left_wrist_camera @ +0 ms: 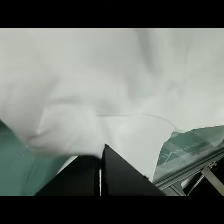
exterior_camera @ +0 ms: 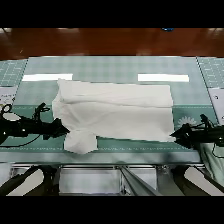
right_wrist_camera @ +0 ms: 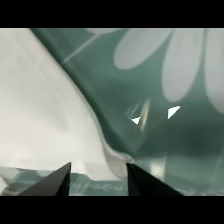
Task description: Fold the shirts.
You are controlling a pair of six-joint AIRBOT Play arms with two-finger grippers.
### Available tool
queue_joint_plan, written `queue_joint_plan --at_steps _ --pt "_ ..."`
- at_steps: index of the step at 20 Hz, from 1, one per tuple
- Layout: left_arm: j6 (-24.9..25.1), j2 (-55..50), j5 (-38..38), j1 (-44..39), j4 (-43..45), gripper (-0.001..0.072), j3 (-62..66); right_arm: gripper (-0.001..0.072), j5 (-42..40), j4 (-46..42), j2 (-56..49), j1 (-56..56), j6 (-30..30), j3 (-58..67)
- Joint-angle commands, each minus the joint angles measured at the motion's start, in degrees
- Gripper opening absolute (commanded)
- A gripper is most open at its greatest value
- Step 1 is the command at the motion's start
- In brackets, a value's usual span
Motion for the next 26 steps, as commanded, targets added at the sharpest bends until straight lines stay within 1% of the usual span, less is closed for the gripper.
queue_joint_plan --at_steps 1,3,4,5,6,7,8,12,15,18,20,24,26 --pt "0.0 0.0 1.2 0.0 -0.1 0.0022 0.1 0.0414 -2.1 5.8 -4.9 0.4 -3.7 -0.1" --pt "0.0 0.0 1.7 0.0 -0.7 0.0022 0.1 0.0414 -3.6 7.7 -6.8 2.0 -4.8 0.0" --pt "0.0 0.0 1.8 0.0 -1.5 0.0022 0.1 0.0401 -4.7 7.8 -7.6 3.7 -5.0 0.0" --pt "0.0 0.0 1.8 0.0 -1.9 0.0022 0.1 0.0324 -5.5 7.9 -8.2 5.6 -5.3 0.1" --pt "0.0 0.0 1.8 0.0 -2.1 0.0022 0.1 0.0132 -5.5 8.1 -8.6 7.1 -6.2 0.7" --pt "0.0 0.0 1.8 0.1 -2.1 0.0023 0.4 0.0021 -4.7 8.8 -8.6 7.6 -8.0 1.6" --pt "0.0 0.0 1.6 0.5 -2.0 0.0022 1.2 0.0022 -3.0 9.2 -8.6 7.6 -9.0 2.9" --pt "0.3 0.0 -1.7 2.3 -1.9 0.0023 7.5 0.0022 2.9 8.9 -8.6 7.6 -9.3 9.6" --pt "0.2 -0.1 -2.5 2.9 -1.9 0.0022 13.4 0.0022 3.5 9.0 -8.6 7.6 -9.2 14.0" --pt "-0.1 -1.8 -2.0 2.8 -1.9 0.0022 18.6 0.0022 3.0 9.9 -8.6 7.6 -9.2 18.4" --pt "-1.1 -4.9 -1.6 2.5 -2.0 0.0022 22.5 0.0022 1.5 11.4 -8.7 7.6 -9.2 21.2" --pt "-1.2 -14.4 -1.4 -1.2 -2.2 0.0022 31.6 0.0022 -2.1 12.8 -12.4 11.2 -9.2 26.6" --pt "-3.8 -20.2 0.5 -3.4 -2.2 0.0022 37.1 0.0022 -6.1 13.8 -15.9 13.9 -8.8 30.1"
